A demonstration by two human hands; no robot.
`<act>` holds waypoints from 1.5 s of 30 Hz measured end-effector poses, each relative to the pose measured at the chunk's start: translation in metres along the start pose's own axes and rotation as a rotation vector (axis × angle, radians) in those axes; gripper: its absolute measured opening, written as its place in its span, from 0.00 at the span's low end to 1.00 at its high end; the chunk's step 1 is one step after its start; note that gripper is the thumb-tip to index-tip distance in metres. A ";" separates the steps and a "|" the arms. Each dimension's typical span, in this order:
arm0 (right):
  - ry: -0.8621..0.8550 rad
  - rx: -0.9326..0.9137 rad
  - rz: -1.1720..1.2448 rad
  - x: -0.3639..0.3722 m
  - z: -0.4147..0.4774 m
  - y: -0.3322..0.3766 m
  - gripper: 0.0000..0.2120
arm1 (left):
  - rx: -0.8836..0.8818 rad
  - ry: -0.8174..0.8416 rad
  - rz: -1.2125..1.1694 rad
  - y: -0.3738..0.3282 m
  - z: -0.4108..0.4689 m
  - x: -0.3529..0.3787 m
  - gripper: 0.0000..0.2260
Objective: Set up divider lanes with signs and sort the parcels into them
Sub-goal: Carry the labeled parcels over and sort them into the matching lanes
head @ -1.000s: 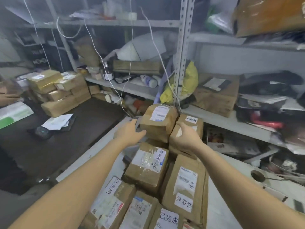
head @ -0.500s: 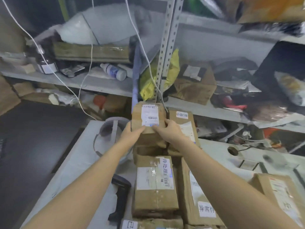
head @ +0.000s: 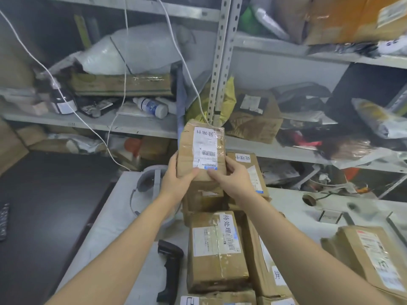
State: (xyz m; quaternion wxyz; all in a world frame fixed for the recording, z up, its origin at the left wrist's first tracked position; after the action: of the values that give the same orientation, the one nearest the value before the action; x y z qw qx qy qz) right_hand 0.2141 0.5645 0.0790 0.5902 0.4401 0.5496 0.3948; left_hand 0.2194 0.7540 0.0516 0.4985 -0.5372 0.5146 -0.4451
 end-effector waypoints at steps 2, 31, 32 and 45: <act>-0.005 -0.024 0.020 -0.010 -0.009 0.010 0.20 | 0.043 0.016 0.006 -0.016 -0.010 0.006 0.27; -0.493 0.017 0.029 -0.585 -0.344 -0.105 0.16 | 0.240 0.494 0.125 -0.081 -0.363 0.545 0.29; -0.519 0.028 0.023 -0.606 -0.353 -0.112 0.15 | 0.239 0.516 0.115 -0.081 -0.371 0.568 0.29; -0.647 0.192 -0.055 -0.872 -0.368 -0.206 0.20 | 0.105 0.755 0.038 -0.049 -0.396 0.869 0.30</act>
State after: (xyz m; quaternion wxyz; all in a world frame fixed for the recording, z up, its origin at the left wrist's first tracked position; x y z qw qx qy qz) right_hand -0.2298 -0.2938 0.1419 0.7004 0.5812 0.3800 0.1653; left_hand -0.1038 -0.1439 0.1127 0.3089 -0.2996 0.6483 -0.6281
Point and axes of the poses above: each hand's wrist, its own z-axis towards the middle knuckle, its own x-axis out of the palm, y = z × x, the point moved 10 cm from there along z, towards the middle knuckle, and after that the axes turned 2 degrees about -x, right-handed, at the moved point
